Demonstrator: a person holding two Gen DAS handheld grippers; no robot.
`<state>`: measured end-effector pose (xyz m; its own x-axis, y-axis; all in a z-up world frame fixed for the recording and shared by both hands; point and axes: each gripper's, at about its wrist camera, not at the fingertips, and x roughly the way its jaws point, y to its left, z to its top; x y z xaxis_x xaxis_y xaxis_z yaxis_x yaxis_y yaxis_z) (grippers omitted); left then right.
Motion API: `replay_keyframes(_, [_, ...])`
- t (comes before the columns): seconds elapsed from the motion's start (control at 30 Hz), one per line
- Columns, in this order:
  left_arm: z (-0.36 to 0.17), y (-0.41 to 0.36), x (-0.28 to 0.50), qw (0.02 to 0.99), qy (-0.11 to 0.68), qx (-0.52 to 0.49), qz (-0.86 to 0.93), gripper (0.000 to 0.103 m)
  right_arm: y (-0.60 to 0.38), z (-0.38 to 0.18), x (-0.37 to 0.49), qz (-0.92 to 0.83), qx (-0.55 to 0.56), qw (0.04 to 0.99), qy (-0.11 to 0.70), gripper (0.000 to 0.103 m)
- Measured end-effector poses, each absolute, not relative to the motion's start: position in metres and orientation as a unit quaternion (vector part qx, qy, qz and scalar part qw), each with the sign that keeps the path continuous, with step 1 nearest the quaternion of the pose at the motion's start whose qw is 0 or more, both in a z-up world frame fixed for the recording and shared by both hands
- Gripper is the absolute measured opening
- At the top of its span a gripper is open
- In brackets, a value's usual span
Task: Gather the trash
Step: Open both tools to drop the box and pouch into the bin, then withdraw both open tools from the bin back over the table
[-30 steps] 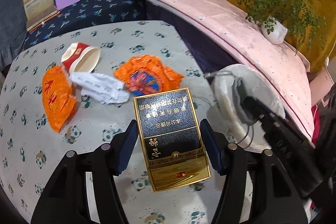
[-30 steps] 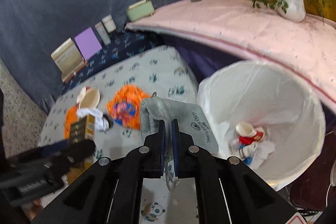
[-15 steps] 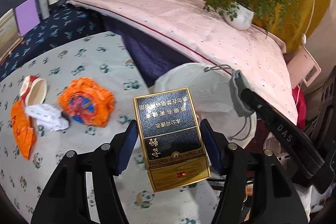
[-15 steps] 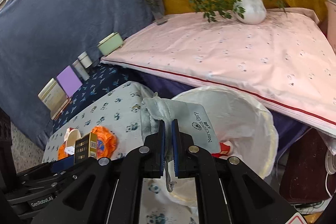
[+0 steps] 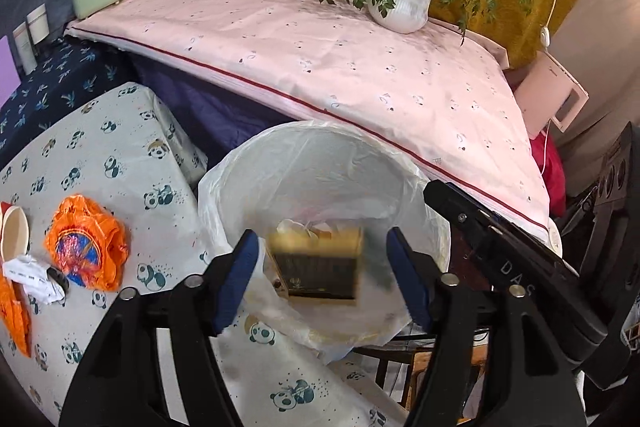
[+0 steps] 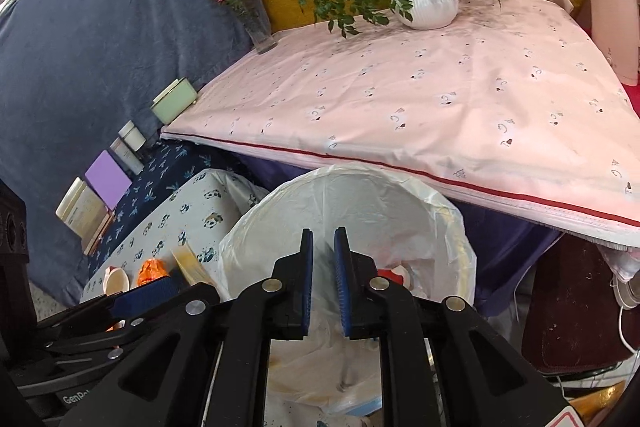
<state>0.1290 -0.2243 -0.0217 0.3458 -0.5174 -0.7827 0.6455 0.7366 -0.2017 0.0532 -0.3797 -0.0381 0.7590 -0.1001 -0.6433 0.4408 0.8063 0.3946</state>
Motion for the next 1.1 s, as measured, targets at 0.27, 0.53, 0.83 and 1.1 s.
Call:
replay_keyframes(0.27, [-0.021, -0.217, 0.134, 0.822, 0.447, 0.063, -0.348, 0.069, -0.380, -0.031, 0.048, -0.156, 0.272, 0.900, 0.304, 0.024])
replay_keyframes(0.53, [-0.021, -0.184, 0.140, 0.835, 0.449, 0.042, -0.315, 0.070, -0.359, -0.026, 0.050, -0.143, 0.258, 0.904, 0.309, 0.033])
replay_keyframes(0.83, [-0.020, -0.120, 0.153, 0.856, 0.449, 0.005, -0.255, 0.073, -0.318, -0.022, 0.061, -0.111, 0.241, 0.909, 0.323, 0.039])
replay_keyframes(1.1, [-0.022, -0.046, 0.163, 0.877, 0.444, -0.020, -0.182, 0.081, -0.268, -0.020, 0.079, -0.072, 0.219, 0.912, 0.338, 0.039])
